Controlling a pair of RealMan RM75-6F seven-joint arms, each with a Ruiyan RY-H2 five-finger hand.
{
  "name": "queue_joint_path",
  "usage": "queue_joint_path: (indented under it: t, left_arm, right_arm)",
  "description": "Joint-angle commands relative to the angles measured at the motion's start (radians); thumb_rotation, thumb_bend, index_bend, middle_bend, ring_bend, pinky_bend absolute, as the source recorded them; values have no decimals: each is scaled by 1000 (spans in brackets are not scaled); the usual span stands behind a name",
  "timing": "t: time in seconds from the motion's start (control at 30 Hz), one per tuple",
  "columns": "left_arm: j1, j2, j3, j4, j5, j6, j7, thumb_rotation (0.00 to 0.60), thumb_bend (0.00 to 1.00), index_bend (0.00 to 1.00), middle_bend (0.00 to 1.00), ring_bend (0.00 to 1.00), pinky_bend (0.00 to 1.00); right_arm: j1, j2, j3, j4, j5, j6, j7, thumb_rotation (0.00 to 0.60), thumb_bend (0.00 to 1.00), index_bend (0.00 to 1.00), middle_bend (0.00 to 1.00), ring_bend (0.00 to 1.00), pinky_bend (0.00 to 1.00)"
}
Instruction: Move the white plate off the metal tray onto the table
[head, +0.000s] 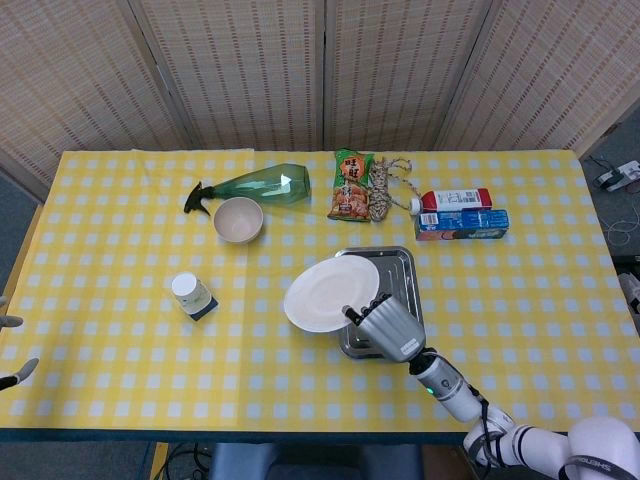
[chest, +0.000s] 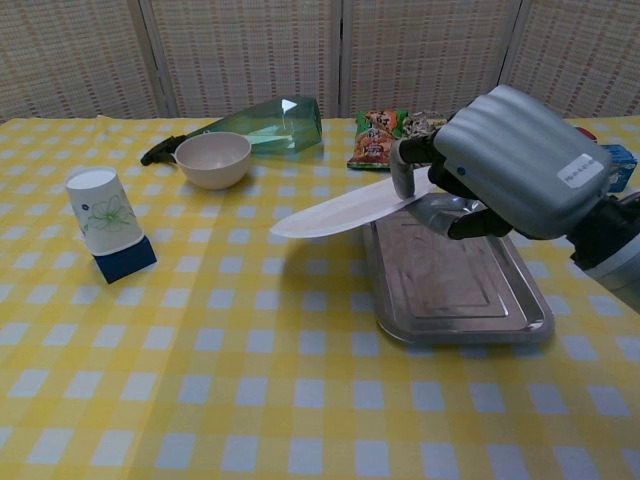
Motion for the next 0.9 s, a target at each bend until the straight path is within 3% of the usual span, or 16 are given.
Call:
queue_joint_path:
  t: [0.03, 0.37, 0.5, 0.67, 0.77, 0.9]
  left_arm:
    - [-1, 1, -5, 6, -11, -4, -6, 600, 0, 465, 205, 259, 564]
    - [2, 6, -14, 18, -25, -3, -20, 600, 0, 466, 207, 260, 564]
    - [3, 6, -14, 17, -23, -2, -19, 600, 0, 466, 207, 260, 564]
    - [4, 5, -11, 16, -16, 0, -13, 600, 0, 466, 207, 260, 564]
    - [4, 4, -9, 14, -12, 1, -8, 600, 0, 466, 207, 260, 564]
    - [5, 3, -7, 12, -8, 3, -2, 600, 0, 466, 208, 260, 564]
  right_arm:
    - [35, -47, 12, 45, 12, -34, 39, 600, 367, 578, 1000, 1000, 1000]
    - [118, -173, 25, 177, 32, -85, 133, 600, 360, 578, 1000, 1000, 1000]
    - [129, -188, 20, 167, 44, -102, 157, 600, 276, 568, 1000, 1000, 1000]
    - [134, -159, 6, 89, 63, -145, 139, 600, 22, 357, 1000, 1000, 1000]
    - [127, -112, -4, -1, 81, -181, 99, 600, 0, 221, 1000, 1000, 1000]
    - [102, -29, -13, -141, 105, -203, 17, 600, 0, 172, 999, 1000, 1000]
